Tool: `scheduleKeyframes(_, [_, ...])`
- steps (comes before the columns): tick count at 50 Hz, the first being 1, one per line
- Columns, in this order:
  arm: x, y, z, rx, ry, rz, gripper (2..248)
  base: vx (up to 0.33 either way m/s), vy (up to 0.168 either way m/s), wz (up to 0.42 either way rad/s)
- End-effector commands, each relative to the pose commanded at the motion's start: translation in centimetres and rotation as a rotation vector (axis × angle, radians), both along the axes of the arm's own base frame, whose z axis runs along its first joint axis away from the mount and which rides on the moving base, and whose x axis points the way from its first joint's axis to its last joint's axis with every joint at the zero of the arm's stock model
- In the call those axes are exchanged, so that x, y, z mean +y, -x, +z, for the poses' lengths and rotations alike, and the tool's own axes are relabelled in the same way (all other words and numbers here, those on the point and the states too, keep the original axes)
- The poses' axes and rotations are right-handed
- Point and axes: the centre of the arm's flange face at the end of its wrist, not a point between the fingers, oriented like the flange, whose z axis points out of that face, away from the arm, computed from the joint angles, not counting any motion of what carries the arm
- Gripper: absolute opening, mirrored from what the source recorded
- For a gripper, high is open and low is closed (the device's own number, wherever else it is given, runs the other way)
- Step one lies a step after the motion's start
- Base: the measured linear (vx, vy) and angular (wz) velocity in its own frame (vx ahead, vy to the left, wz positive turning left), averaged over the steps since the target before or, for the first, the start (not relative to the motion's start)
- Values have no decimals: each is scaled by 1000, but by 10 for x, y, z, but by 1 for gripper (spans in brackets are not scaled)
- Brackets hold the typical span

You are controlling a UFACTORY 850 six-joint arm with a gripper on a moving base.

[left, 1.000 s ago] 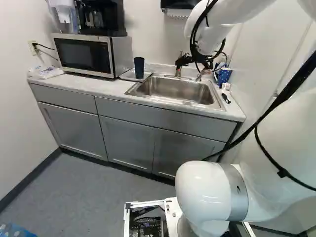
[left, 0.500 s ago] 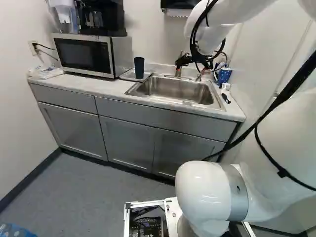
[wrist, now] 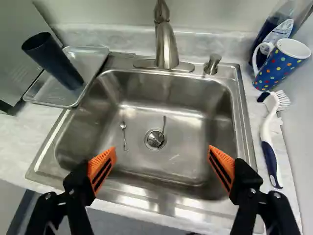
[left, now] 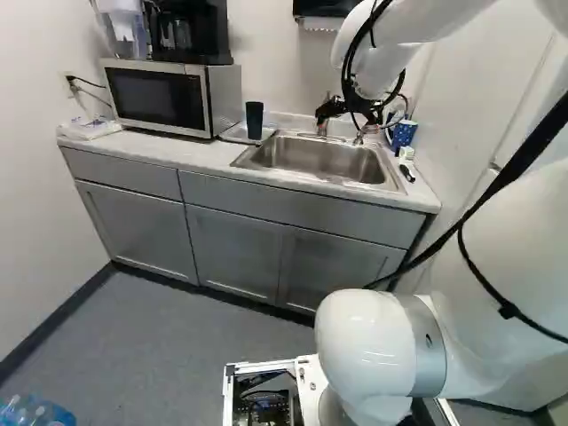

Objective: Rinse the cup and place it in the tray

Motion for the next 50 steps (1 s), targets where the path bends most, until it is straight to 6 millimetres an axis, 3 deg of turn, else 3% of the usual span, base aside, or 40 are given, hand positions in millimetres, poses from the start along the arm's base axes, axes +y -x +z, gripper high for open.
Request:
scheduleKeyframes(21, [0, 0, 0, 0, 0, 0, 247, -74, 73, -20])
scheduleKeyframes(50, [0, 0, 0, 0, 0, 0, 247, -97, 69, -198])
